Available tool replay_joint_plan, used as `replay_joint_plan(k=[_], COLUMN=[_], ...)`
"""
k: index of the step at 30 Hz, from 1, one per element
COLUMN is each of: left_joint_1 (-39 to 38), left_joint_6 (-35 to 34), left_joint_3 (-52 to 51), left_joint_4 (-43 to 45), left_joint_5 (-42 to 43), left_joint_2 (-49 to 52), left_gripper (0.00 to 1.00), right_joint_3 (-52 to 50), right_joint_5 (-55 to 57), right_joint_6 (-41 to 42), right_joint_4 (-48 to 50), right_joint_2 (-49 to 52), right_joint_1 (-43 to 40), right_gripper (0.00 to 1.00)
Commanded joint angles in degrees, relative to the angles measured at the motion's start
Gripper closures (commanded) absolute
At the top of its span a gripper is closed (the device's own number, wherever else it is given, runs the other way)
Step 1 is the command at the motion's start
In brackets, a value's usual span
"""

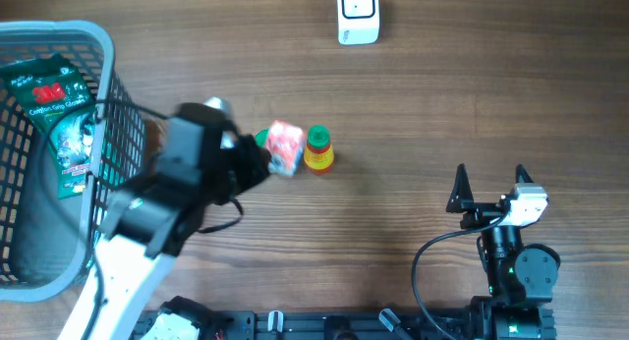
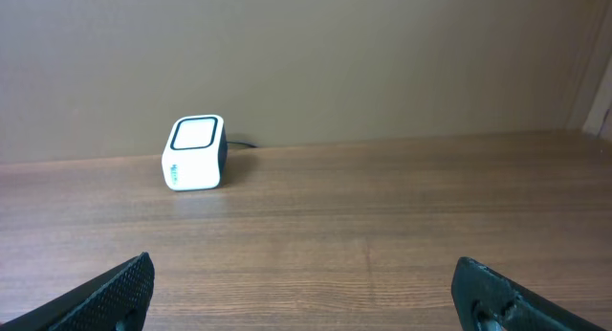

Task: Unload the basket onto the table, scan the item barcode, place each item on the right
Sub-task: 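Place the red tissue pack beside the sriracha bottle with the left gripper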

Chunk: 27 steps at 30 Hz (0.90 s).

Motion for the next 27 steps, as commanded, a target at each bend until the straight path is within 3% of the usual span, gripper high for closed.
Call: replay_joint_plan(k=[1,6,14,17,25,27], left_joint_1=[-10.0,-17.9,-22.6,-23.8,-24.0,-24.0], left_joint_6=[1.9,1.6,1.6,-1.9,-4.4,-4.4], left_joint_3=[0.3,0.1,0.1,0.1,0.1,0.1], left_joint_4=[-4.7,-5.1,13.2,21.8,23.2,22.7], left_joint_5=[-11.4,-16.4,-15.2,-13.1,-13.1,-13.1], left_joint_2=[6.7,15.9,34.3,40.1,41.7,41.7], left_gripper=[0.96,0.96,0.96,0.96,0.96,0.79], right_joint_3=[-0.1,-0.1,-0.1,-0.1,-0.1,-0.1], right_joint_5=[0.3,0.3,0.3,0.3,0.3,0.3], right_joint_6=[-0.5,-0.5,-0.5,-0.5,-0.5,-0.5], right_joint_4=[0.1,0.1,0.1,0.1,0.1,0.1], right_joint_2=[0.0,0.0,0.0,0.0,0.0,0.0], right_joint_1=[0.2,0.2,0.2,0.2,0.2,0.2], right_gripper=[0.00,0.00,0.00,0.00,0.00,0.00])
